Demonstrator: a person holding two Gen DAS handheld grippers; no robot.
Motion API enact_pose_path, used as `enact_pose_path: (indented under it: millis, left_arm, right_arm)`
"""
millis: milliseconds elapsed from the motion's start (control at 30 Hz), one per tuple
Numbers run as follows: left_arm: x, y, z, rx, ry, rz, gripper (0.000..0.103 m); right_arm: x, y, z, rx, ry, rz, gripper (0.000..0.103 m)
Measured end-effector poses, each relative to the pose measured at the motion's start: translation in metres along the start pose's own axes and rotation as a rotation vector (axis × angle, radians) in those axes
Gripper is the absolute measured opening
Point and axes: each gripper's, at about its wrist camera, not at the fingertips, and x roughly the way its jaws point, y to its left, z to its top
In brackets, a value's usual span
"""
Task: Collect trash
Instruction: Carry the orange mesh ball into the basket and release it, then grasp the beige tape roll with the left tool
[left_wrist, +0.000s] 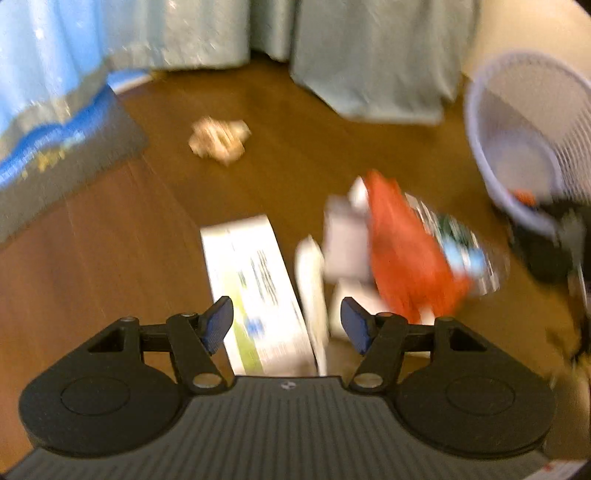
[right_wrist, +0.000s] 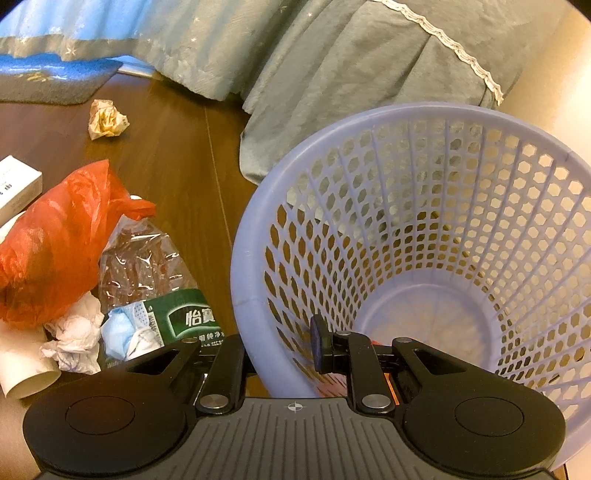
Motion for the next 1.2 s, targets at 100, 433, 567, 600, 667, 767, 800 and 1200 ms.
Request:
enact_pose_path:
  millis: [100,433,567,600,667,767,800,1200]
  left_arm:
    - [-0.001,-0.022,-0.034,0.123,0.035,-0.045,0.052]
    - [0.024,-0.054,-0.068,0.345,0.104,-0.046,0.034]
    - [0.029,-0.053,-0.072,0.360,0.115,-0.020,0.024]
    - [0.029,-0.052,-0.072,0.359,0.113,-0.014,0.022]
    - [0.029,-0.052,-0.072,0.364,0.111,-0.005,0.016]
    - [0.028,-0.049,-0.069,0.350,0.103,0.004,0.014]
    - [0.026,-0.049,-0.068,0.346,0.097,0.003,0.014]
    - [-0.014,-0.049,0.011,0.230,-0.064,-0.047,0.014]
  right_arm:
    - [-0.001,0.001,-0.002,-0.009,0.000,-0.001,0.014]
    - [-0.002,0.003,-0.006,-0.020,0.001,-0.004,0.014]
    - [-0.002,0.003,-0.007,-0.019,0.001,-0.005,0.014]
    - [-0.002,0.004,-0.008,-0.019,0.001,-0.005,0.014]
    - [-0.002,0.004,-0.008,-0.019,0.001,-0.005,0.014]
    - [-0.002,0.004,-0.008,-0.023,0.001,-0.005,0.014]
    - [-0.002,0.004,-0.008,-0.020,0.001,-0.005,0.014]
    - [-0.002,0.004,-0.008,-0.019,0.001,-0.005,0.014]
